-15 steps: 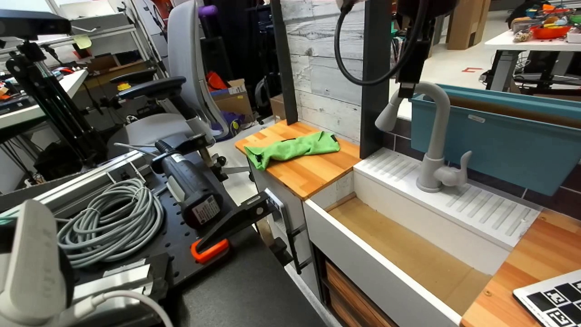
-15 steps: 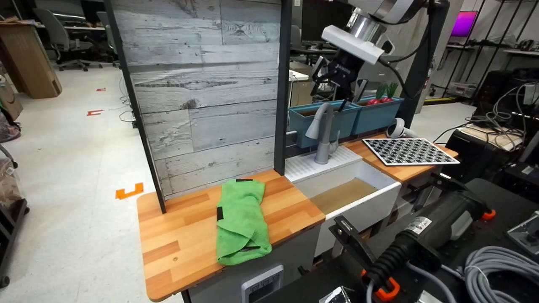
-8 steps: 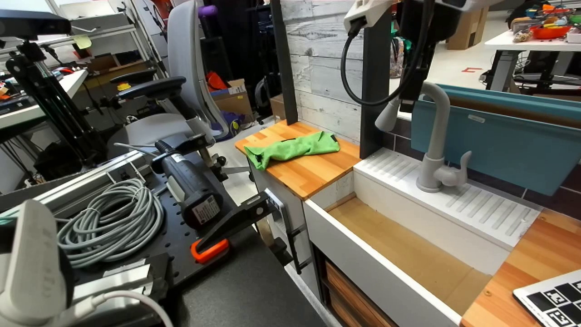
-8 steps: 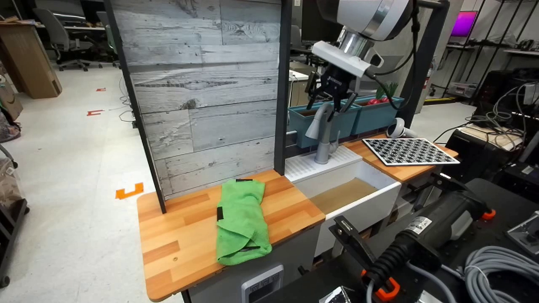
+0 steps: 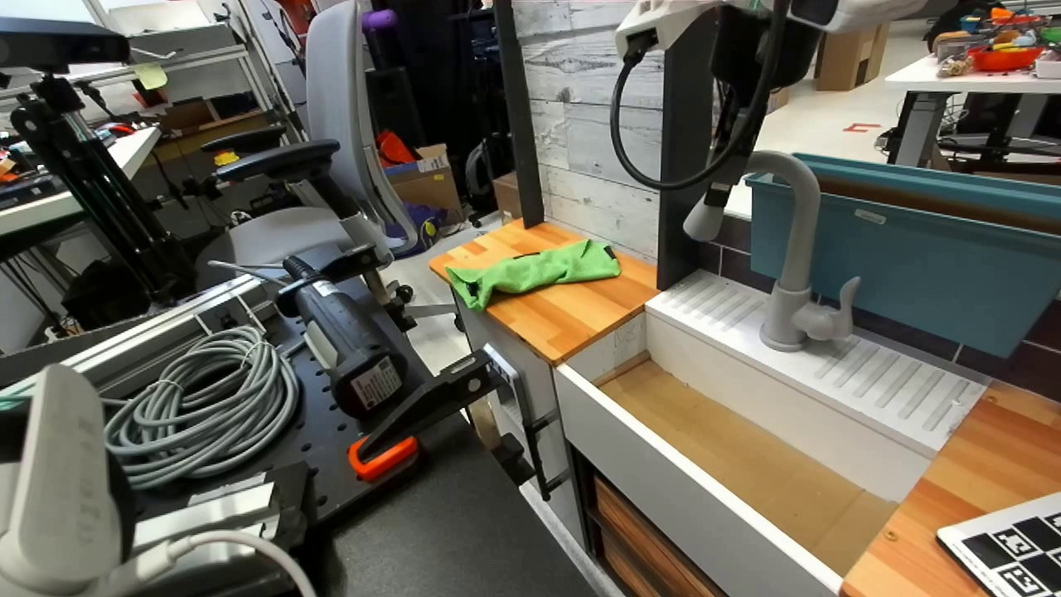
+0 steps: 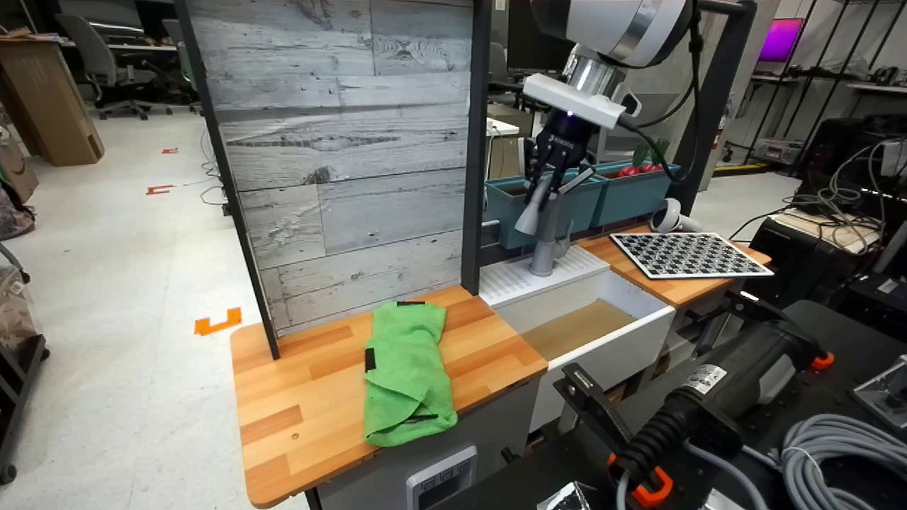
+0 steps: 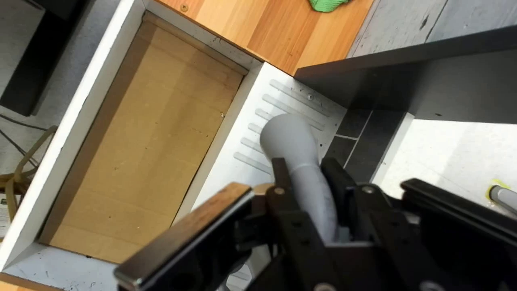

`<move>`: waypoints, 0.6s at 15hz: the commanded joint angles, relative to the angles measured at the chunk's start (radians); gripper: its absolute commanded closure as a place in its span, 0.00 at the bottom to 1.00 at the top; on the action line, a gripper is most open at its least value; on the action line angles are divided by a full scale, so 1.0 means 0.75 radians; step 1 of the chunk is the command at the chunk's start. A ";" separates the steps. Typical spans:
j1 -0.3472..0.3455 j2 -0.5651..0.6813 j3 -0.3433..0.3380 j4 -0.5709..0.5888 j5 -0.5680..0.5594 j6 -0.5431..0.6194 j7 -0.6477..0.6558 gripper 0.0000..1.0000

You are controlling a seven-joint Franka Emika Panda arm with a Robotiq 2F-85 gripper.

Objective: Center the faucet

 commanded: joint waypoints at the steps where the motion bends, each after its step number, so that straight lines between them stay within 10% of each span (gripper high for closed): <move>1: 0.000 -0.015 -0.017 0.017 -0.081 -0.067 0.036 0.94; 9: 0.074 -0.043 -0.160 -0.002 -0.387 -0.098 0.053 0.94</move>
